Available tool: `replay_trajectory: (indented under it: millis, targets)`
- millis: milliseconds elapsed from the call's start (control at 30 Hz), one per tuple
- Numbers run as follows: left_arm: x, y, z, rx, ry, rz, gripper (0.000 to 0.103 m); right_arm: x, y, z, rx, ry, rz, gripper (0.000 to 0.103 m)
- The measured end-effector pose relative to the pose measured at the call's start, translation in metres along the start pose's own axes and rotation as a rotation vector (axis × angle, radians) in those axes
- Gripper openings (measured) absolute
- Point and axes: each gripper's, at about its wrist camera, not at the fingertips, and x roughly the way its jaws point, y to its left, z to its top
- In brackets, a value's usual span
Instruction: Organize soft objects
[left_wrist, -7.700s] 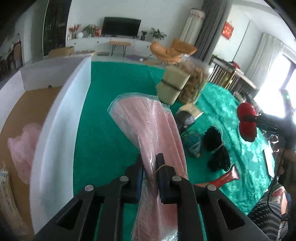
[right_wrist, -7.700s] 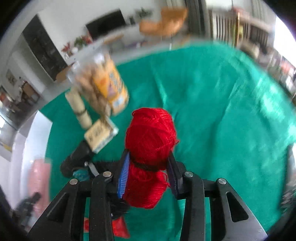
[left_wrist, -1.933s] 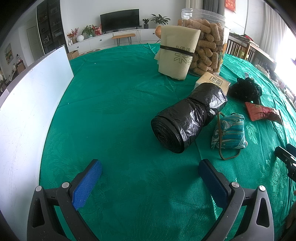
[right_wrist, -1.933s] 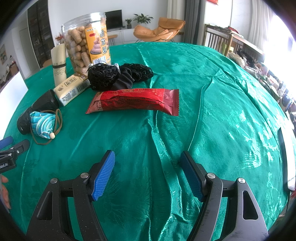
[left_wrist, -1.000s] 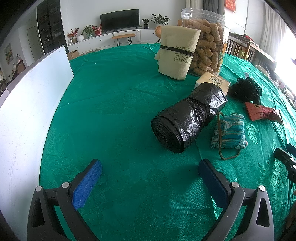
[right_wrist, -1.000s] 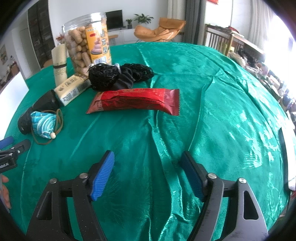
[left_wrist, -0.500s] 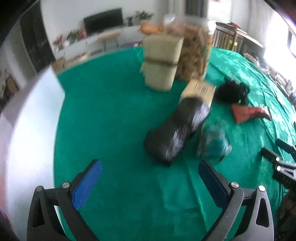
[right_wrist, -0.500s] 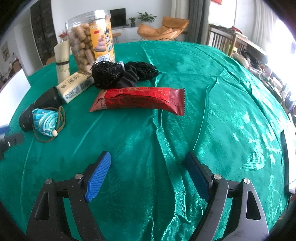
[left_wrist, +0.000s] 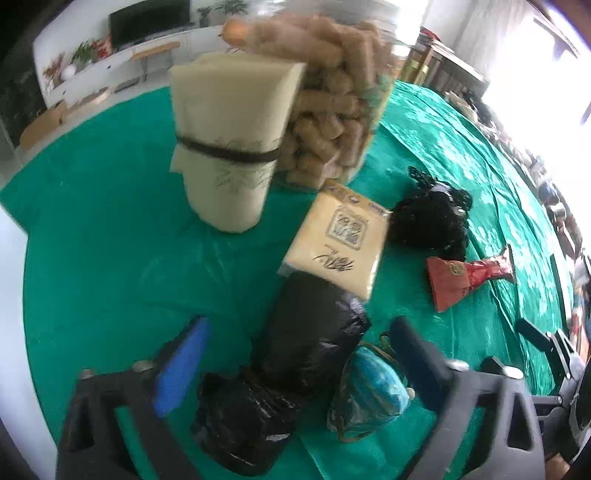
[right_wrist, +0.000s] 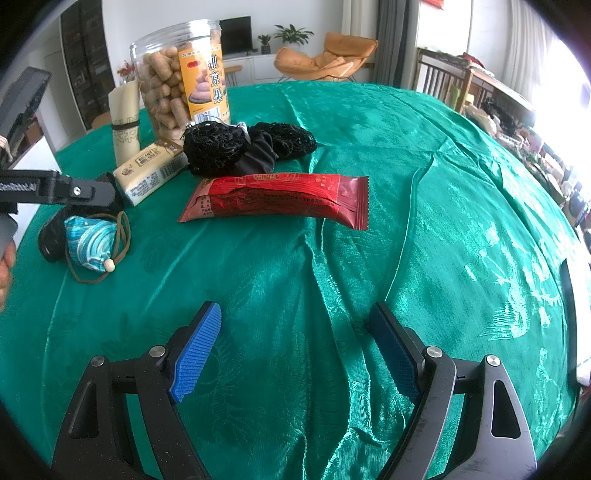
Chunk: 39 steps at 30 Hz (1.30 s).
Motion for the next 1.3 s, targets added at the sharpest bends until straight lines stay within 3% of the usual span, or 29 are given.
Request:
replay_trajectory:
  millis: [33, 67, 133, 200, 333, 400, 467, 500, 567, 733, 900, 1300]
  targets:
    - [0.0, 0.006, 0.0, -0.038, -0.007, -0.008, 0.049, 0.0, 0.0, 0.0, 0.0, 0.0, 0.001, 0.085]
    - [-0.004, 0.014, -0.004, -0.097, -0.032, 0.007, 0.04, 0.0, 0.0, 0.0, 0.0, 0.0, 0.001, 0.085]
    - [-0.018, 0.037, -0.011, -0.227, -0.098, 0.032, 0.039, 0.0, 0.0, 0.0, 0.0, 0.0, 0.001, 0.085]
    - [-0.029, 0.051, -0.02, -0.296, -0.133, 0.075, 0.039, 0.0, 0.001, 0.0, 0.0, 0.0, 0.002, 0.085]
    - [-0.04, 0.064, -0.041, -0.333, -0.129, 0.151, 0.04, 0.0, 0.0, 0.0, 0.0, 0.0, 0.002, 0.086]
    - [-0.041, 0.063, -0.048, -0.316, -0.129, 0.134, 0.05, 0.0, 0.001, 0.0, -0.001, 0.001, 0.001, 0.086]
    - [-0.04, 0.061, -0.055, -0.307, -0.132, 0.139, 0.081, 0.0, 0.001, -0.001, 0.0, 0.0, 0.002, 0.086]
    - [-0.04, 0.061, -0.06, -0.309, -0.137, 0.158, 0.085, 0.0, 0.001, 0.0, 0.0, 0.0, 0.002, 0.086]
    - [-0.037, 0.059, -0.071, -0.3, -0.149, 0.194, 0.087, 0.0, 0.001, 0.0, 0.0, 0.0, 0.002, 0.086]
    - [-0.031, 0.04, -0.087, -0.145, -0.185, 0.327, 0.094, 0.0, 0.001, 0.0, -0.001, 0.0, 0.003, 0.086]
    - [-0.031, 0.05, -0.088, -0.186, -0.177, 0.308, 0.103, 0.0, 0.001, 0.0, -0.001, 0.0, 0.003, 0.086]
    - [-0.028, 0.049, -0.088, -0.189, -0.183, 0.315, 0.103, 0.0, 0.001, -0.001, -0.001, 0.001, 0.003, 0.086]
